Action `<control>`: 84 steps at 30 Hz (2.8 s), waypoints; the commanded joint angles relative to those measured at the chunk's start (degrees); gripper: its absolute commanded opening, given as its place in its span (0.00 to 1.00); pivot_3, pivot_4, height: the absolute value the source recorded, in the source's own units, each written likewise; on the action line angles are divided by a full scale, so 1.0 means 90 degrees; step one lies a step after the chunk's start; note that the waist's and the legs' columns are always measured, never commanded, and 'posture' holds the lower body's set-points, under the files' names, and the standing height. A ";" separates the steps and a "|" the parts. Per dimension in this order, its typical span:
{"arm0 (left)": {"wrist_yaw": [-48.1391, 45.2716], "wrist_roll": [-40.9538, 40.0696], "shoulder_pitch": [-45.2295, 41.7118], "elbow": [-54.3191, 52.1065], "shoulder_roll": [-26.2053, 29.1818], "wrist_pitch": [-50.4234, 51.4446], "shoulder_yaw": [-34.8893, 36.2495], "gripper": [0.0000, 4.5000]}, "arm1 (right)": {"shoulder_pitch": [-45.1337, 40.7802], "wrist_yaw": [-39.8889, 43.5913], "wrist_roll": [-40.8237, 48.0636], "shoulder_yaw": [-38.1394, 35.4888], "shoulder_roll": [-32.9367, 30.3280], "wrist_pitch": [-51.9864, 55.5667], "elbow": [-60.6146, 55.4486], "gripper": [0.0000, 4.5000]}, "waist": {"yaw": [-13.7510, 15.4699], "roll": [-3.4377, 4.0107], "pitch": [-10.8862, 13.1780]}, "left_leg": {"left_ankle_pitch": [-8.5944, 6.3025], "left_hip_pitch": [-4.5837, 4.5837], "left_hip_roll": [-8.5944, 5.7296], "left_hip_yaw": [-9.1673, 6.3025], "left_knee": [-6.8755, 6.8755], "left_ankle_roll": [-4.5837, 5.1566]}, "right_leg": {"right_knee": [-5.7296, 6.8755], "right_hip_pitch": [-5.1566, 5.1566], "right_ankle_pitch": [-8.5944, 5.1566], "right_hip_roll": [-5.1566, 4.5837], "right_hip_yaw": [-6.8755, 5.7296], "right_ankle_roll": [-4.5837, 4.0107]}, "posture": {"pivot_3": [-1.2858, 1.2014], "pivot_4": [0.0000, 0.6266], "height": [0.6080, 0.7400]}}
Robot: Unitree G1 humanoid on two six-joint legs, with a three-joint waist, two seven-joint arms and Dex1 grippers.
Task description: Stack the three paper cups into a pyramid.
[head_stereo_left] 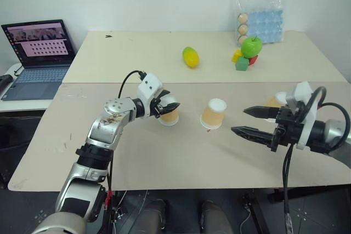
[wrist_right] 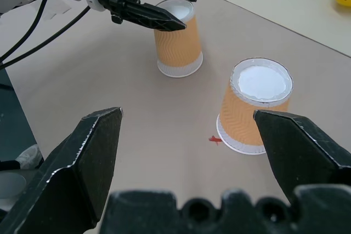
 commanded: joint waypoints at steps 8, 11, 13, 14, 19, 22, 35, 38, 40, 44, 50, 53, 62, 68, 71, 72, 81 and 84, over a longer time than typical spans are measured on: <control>-0.0155 -0.0014 -0.0714 -0.0101 -0.0552 -0.0144 -0.0383 0.56 | -0.0205 -0.0046 -0.0050 -0.0022 0.0055 -0.0131 -0.0088 1.00 | 0.0034 -0.0001 0.0000 | 0.0000 -0.0002 -0.0002 0.0000 0.0001 0.0001 | -0.0007 0.0005 0.0001 0.0000 -0.0004 0.0003 | 0.52 0.24 1.00; -0.0192 0.0074 -0.0767 0.0009 -0.0752 -0.0267 -0.0618 0.56 | -0.0151 -0.0127 -0.0017 -0.0080 0.0105 -0.0106 -0.0195 1.00 | 0.0014 -0.0001 0.0000 | 0.0000 -0.0004 -0.0001 0.0000 0.0000 0.0003 | -0.0005 0.0001 0.0002 0.0000 -0.0003 0.0001 | 0.52 0.24 1.00; -0.0211 0.0196 -0.0708 0.0015 -0.0856 -0.0370 -0.0834 0.56 | -0.0042 -0.0223 0.0039 -0.0178 0.0151 -0.0074 -0.0316 1.00 | 0.0011 -0.0001 0.0000 | 0.0000 -0.0003 0.0000 0.0000 0.0001 0.0003 | -0.0003 0.0002 0.0002 0.0000 -0.0002 0.0001 | 0.52 0.24 1.00; -0.0195 0.0225 -0.0680 0.0012 -0.0902 -0.0381 -0.0877 0.56 | 0.0006 -0.0258 0.0046 -0.0218 0.0159 -0.0065 -0.0362 1.00 | 0.0009 -0.0001 0.0000 | 0.0001 -0.0003 0.0000 0.0000 0.0001 0.0003 | -0.0002 0.0002 0.0002 0.0000 -0.0002 0.0001 | 0.52 0.24 1.00; -0.0269 0.0289 -0.0609 -0.0030 -0.1025 -0.0487 -0.1074 0.56 | 0.0184 -0.0402 0.0125 -0.0372 0.0177 -0.0048 -0.0500 1.00 | 0.0009 -0.0001 0.0000 | 0.0002 -0.0003 -0.0001 0.0000 0.0001 0.0006 | -0.0005 0.0003 0.0001 0.0000 -0.0001 0.0002 | 0.52 0.24 1.00; -0.0301 0.0300 -0.0625 -0.0040 -0.1046 -0.0492 -0.1083 0.56 | 0.0239 -0.0455 0.0147 -0.0395 0.0178 -0.0060 -0.0534 1.00 | 0.0014 -0.0001 0.0000 | 0.0005 -0.0003 -0.0001 0.0000 0.0001 0.0011 | -0.0004 0.0003 0.0001 0.0000 -0.0002 0.0002 | 0.52 0.24 1.00; -0.0408 0.0406 -0.0661 -0.0033 -0.0936 -0.0542 -0.1067 0.56 | 0.0176 -0.0476 0.0079 -0.0268 0.0205 -0.0131 -0.0442 1.00 | 0.0013 -0.0001 0.0001 | 0.0006 -0.0003 -0.0001 0.0000 0.0001 0.0012 | -0.0005 0.0004 0.0001 0.0000 -0.0002 0.0003 | 0.52 0.24 1.00; -0.0390 0.0431 -0.0702 0.0069 -0.0972 -0.0595 -0.1054 0.56 | 0.0109 -0.0480 0.0040 -0.0214 0.0215 -0.0152 -0.0392 1.00 | 0.0013 -0.0001 0.0001 | 0.0006 -0.0003 -0.0001 0.0000 0.0001 0.0012 | -0.0005 0.0003 0.0000 0.0000 -0.0002 0.0003 | 0.52 0.24 1.00; -0.0372 0.0419 -0.0739 0.0138 -0.1030 -0.0611 -0.1035 0.56 | 0.0091 -0.0489 0.0049 -0.0208 0.0226 -0.0149 -0.0397 1.00 | 0.0012 -0.0001 0.0001 | 0.0006 -0.0003 -0.0001 0.0000 0.0001 0.0012 | -0.0005 0.0003 0.0001 0.0000 -0.0002 0.0003 | 0.52 0.24 1.00; -0.0414 0.0458 -0.0816 0.0305 -0.1144 -0.0720 -0.1103 0.56 | 0.0116 -0.0488 0.0039 -0.0235 0.0230 -0.0153 -0.0409 1.00 | 0.0016 -0.0001 0.0001 | 0.0006 -0.0003 -0.0001 0.0000 0.0001 0.0012 | -0.0005 0.0004 0.0001 0.0000 -0.0002 0.0003 | 0.52 0.24 1.00; -0.0573 0.0507 -0.0801 0.0371 -0.1085 -0.0820 -0.1162 0.56 | 0.0219 -0.0536 0.0068 -0.0350 0.0225 -0.0126 -0.0495 1.00 | 0.0008 -0.0001 0.0001 | 0.0006 -0.0003 -0.0001 0.0000 0.0001 0.0012 | -0.0005 0.0003 0.0000 0.0000 -0.0002 0.0003 | 0.52 0.24 1.00; -0.0616 0.0531 -0.0803 0.0410 -0.1008 -0.0868 -0.1145 0.56 | 0.0280 -0.0552 0.0094 -0.0393 0.0232 -0.0119 -0.0526 1.00 | 0.0008 -0.0001 0.0000 | 0.0006 -0.0003 -0.0001 0.0000 0.0001 0.0012 | -0.0004 0.0003 0.0001 0.0000 -0.0002 0.0003 | 0.52 0.24 1.00; -0.0570 0.0640 -0.0919 0.0806 -0.1149 -0.1138 -0.1179 0.56 | 0.0209 -0.0572 0.0100 -0.0337 0.0221 -0.0141 -0.0477 1.00 | 0.0015 -0.0001 0.0001 | 0.0006 -0.0003 -0.0001 0.0000 0.0001 0.0013 | -0.0005 0.0004 0.0001 0.0000 -0.0002 0.0003 | 0.52 0.24 1.00; -0.0554 0.0706 -0.1016 0.1104 -0.1250 -0.1334 -0.1104 0.85 | 0.0190 -0.0570 0.0107 -0.0373 0.0195 -0.0123 -0.0470 1.00 | 0.0013 -0.0001 0.0000 | 0.0006 -0.0002 -0.0001 0.0000 0.0001 0.0013 | -0.0005 0.0005 0.0001 0.0000 -0.0002 0.0003 | 0.52 0.24 1.00; -0.0589 0.0656 -0.1007 0.1054 -0.1203 -0.1259 -0.1047 0.99 | 0.0219 -0.0568 0.0097 -0.0390 0.0187 -0.0121 -0.0478 1.00 | 0.0008 -0.0001 0.0001 | 0.0007 -0.0003 -0.0001 0.0000 0.0001 0.0014 | -0.0005 0.0004 0.0000 0.0000 -0.0002 0.0003 | 0.52 0.24 1.00; -0.0599 0.0657 -0.1003 0.1036 -0.1182 -0.1224 -0.1048 0.99 | 0.0221 -0.0565 0.0098 -0.0395 0.0186 -0.0120 -0.0475 1.00 | 0.0008 -0.0001 0.0001 | 0.0007 -0.0003 -0.0001 0.0000 0.0001 0.0014 | -0.0005 0.0003 0.0001 0.0000 -0.0002 0.0003 | 0.52 0.24 1.00; -0.0774 0.0077 -0.1158 -0.0027 -0.0837 -0.0189 -0.0559 0.99 | 0.0134 -0.0402 0.0070 -0.0267 0.0157 -0.0143 -0.0351 1.00 | -0.0004 -0.0001 0.0001 | 0.0007 -0.0003 -0.0001 0.0000 0.0001 0.0015 | -0.0003 0.0001 0.0000 0.0000 -0.0002 0.0004 | 0.52 0.24 1.00; -0.0845 -0.0473 -0.1536 -0.0746 -0.0616 0.0700 -0.0143 0.99 | 0.0083 -0.0311 0.0024 -0.0231 0.0120 -0.0136 -0.0282 1.00 | -0.0002 -0.0002 0.0001 | 0.0008 -0.0004 -0.0001 0.0000 0.0001 0.0015 | -0.0002 0.0001 0.0000 0.0001 -0.0003 0.0005 | 0.52 0.24 1.00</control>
